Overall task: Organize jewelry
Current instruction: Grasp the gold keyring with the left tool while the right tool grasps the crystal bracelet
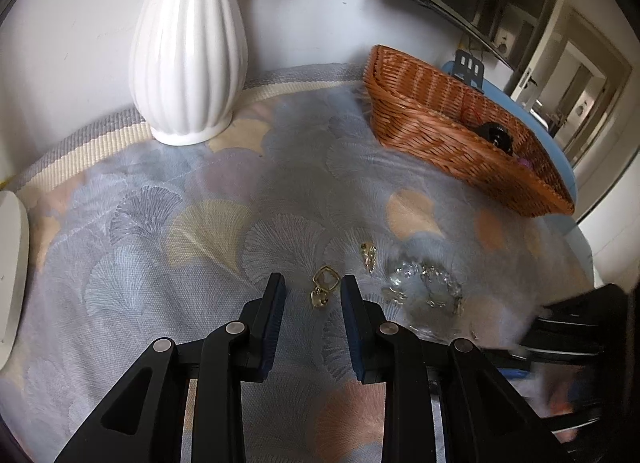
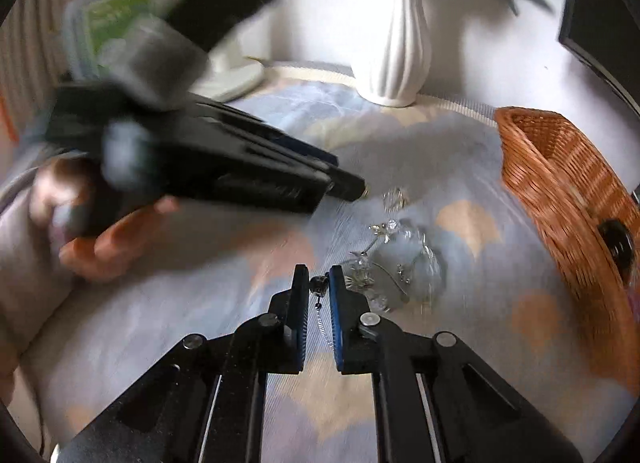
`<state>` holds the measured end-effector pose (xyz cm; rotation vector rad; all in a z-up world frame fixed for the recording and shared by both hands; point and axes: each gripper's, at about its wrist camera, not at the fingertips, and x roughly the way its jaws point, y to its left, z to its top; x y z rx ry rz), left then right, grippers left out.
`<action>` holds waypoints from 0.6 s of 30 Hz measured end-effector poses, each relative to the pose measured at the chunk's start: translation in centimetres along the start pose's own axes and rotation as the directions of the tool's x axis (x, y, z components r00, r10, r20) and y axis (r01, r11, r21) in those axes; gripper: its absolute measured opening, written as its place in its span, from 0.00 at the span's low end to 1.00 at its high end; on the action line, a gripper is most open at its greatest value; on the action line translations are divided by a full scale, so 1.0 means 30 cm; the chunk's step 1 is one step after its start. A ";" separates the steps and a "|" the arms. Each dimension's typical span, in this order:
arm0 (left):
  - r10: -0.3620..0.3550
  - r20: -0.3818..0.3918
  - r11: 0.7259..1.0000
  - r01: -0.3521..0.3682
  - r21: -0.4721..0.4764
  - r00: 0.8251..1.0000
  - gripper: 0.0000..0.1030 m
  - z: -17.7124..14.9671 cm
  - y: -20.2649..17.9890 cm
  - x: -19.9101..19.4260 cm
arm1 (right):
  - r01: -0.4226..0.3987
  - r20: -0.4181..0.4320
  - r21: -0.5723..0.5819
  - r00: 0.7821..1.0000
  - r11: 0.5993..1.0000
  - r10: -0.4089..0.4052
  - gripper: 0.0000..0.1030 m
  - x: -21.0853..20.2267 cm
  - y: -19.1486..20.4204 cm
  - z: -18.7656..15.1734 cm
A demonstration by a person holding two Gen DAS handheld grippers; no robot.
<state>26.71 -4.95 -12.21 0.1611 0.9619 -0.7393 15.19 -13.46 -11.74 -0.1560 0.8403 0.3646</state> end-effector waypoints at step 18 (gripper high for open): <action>0.141 0.023 0.975 -0.142 0.169 0.990 0.10 -0.014 -0.123 0.015 | -0.209 0.226 0.312 0.964 0.927 0.141 0.09 -0.397 -0.247 -0.151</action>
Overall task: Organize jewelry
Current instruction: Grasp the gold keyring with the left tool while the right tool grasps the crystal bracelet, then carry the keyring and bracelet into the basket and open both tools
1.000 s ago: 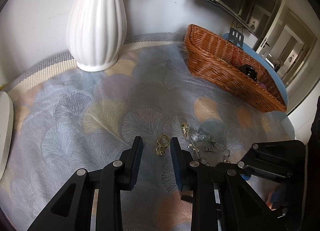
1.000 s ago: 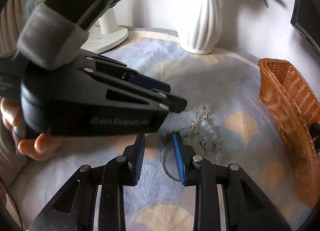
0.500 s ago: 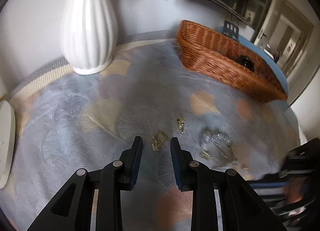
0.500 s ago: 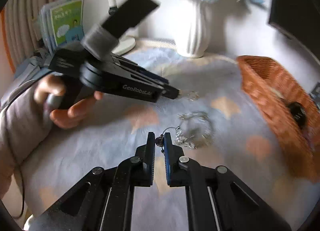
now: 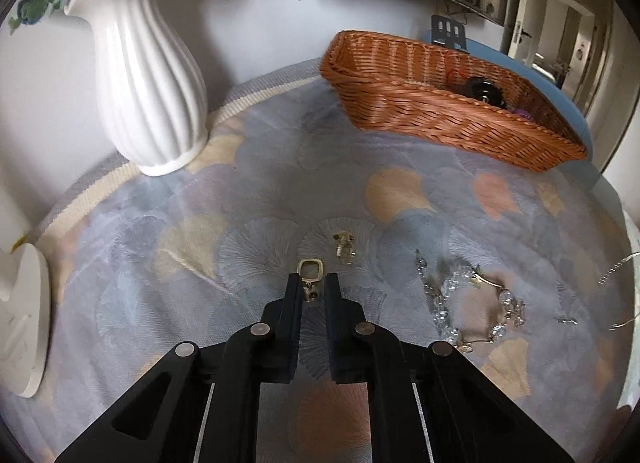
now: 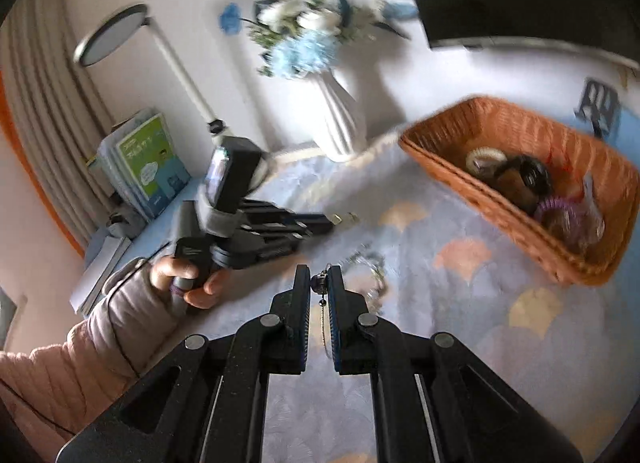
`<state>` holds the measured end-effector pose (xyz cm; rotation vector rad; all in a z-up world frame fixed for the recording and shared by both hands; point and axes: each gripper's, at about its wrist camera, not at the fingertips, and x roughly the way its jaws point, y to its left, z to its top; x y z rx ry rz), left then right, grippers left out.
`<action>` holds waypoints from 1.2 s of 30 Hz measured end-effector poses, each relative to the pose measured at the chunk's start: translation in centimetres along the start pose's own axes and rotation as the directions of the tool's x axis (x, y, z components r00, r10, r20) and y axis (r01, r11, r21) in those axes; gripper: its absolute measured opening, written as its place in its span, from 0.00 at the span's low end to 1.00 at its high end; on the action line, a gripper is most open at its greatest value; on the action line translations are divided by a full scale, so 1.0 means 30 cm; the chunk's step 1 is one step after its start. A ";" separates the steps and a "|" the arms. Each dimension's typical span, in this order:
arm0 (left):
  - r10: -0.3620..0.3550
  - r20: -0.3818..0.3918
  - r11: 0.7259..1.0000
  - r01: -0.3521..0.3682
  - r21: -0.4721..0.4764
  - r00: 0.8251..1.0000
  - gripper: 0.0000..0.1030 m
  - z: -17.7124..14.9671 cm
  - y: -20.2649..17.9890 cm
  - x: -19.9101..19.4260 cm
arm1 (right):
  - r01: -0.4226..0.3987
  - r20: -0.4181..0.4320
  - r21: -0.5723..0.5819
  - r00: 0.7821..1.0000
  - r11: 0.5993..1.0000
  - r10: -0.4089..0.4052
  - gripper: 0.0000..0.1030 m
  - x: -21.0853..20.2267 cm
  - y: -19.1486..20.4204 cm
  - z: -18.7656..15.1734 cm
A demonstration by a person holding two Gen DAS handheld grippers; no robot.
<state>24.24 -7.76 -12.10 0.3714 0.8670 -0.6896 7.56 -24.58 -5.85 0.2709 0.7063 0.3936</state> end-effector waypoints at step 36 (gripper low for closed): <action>-0.072 0.086 0.997 0.070 0.022 0.994 0.10 0.529 -0.244 0.022 | 0.345 0.126 -0.064 0.934 0.936 -0.335 0.09 0.011 -0.426 0.524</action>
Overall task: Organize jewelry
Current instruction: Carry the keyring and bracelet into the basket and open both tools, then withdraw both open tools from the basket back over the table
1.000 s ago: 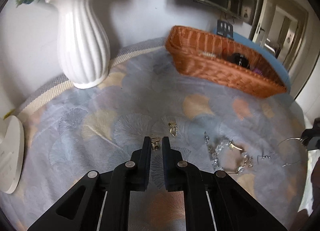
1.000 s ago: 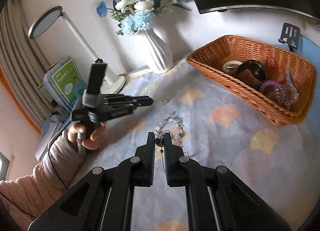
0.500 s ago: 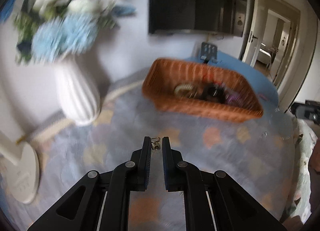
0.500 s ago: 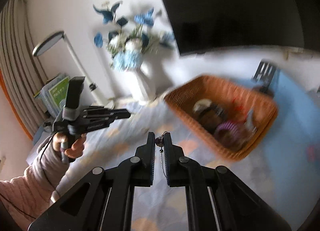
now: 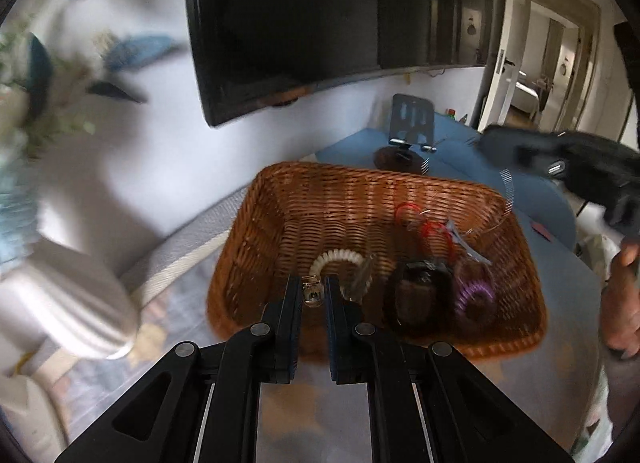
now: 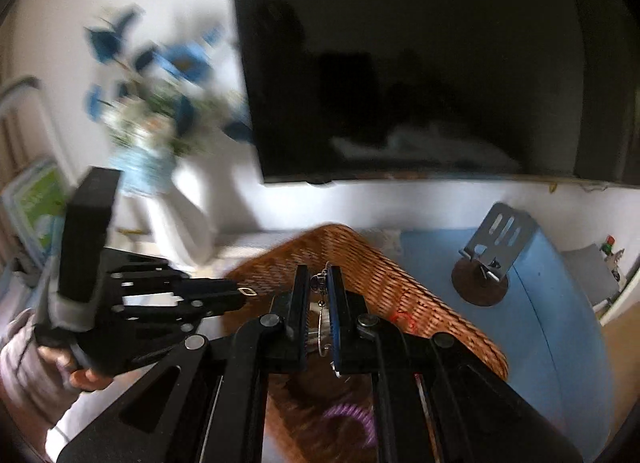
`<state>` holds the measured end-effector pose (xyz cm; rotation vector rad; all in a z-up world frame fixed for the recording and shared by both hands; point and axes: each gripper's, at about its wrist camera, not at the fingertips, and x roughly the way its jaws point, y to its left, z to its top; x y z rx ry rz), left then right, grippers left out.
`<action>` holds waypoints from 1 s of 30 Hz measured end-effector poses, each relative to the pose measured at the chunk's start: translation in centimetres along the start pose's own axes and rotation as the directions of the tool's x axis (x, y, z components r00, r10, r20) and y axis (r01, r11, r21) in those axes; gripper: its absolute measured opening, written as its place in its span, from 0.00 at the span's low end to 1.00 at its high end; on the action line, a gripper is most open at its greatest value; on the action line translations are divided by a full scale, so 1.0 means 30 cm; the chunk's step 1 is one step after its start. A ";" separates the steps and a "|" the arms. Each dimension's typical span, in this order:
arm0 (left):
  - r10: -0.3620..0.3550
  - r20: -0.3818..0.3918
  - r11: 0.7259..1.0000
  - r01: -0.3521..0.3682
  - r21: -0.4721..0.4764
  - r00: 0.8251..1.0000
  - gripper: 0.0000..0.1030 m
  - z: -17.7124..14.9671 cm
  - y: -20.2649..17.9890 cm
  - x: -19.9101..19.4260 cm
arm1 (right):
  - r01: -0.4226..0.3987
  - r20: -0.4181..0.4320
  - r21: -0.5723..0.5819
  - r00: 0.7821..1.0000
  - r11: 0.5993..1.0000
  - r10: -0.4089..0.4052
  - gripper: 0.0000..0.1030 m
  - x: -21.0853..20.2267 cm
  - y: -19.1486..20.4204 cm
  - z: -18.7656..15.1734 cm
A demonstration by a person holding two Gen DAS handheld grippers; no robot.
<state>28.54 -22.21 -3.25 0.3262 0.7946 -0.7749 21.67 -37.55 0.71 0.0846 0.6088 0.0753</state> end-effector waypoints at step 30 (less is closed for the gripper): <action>-0.093 0.122 0.963 0.120 -0.240 0.988 0.44 -0.265 0.277 -0.322 | -0.094 0.018 -0.006 0.995 0.996 0.094 0.32 -0.214 0.173 -0.196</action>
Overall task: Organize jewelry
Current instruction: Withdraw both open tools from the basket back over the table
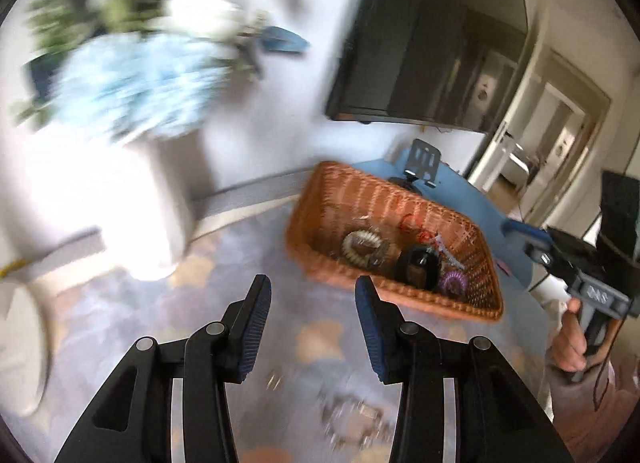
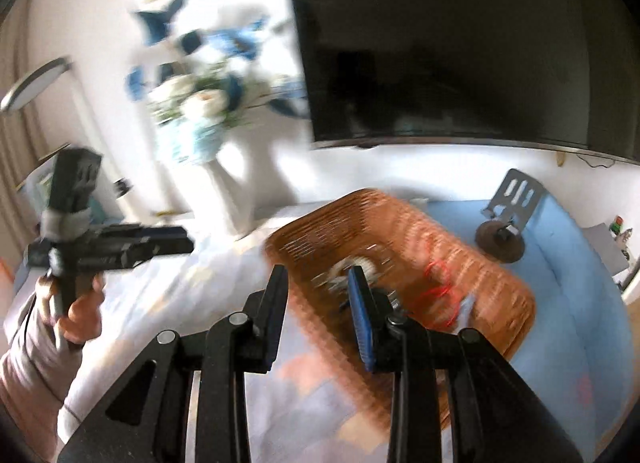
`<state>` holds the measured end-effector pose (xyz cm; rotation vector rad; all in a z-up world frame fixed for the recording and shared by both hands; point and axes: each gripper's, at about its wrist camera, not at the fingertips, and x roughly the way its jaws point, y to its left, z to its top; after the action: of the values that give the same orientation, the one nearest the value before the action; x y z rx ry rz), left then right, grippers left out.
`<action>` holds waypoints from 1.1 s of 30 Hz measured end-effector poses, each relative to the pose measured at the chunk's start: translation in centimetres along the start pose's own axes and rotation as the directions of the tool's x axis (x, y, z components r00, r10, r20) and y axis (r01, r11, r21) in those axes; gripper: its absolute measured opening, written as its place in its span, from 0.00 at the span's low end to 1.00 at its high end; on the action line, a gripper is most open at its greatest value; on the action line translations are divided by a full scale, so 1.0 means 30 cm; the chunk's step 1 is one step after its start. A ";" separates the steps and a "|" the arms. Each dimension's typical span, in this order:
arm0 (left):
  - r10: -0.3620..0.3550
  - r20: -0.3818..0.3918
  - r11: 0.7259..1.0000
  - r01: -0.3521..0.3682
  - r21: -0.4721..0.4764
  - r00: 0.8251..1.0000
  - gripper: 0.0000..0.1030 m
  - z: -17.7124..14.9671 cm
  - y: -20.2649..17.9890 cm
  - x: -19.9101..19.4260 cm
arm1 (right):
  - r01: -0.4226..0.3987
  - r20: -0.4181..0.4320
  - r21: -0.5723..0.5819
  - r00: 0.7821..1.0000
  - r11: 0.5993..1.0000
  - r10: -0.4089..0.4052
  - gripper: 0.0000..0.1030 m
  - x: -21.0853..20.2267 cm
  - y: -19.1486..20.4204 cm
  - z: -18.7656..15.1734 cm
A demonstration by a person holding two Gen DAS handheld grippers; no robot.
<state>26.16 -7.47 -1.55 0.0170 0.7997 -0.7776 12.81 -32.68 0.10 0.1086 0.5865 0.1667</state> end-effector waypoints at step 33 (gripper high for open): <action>0.200 -0.175 0.978 -0.206 -0.017 0.964 0.44 -0.450 0.126 -0.002 | -0.061 -0.255 0.176 0.961 0.982 0.105 0.32 0.193 0.114 -0.420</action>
<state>19.92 -0.71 -12.13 0.1345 0.9600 -0.5723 10.11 -27.57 -12.95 0.2774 0.8626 0.2155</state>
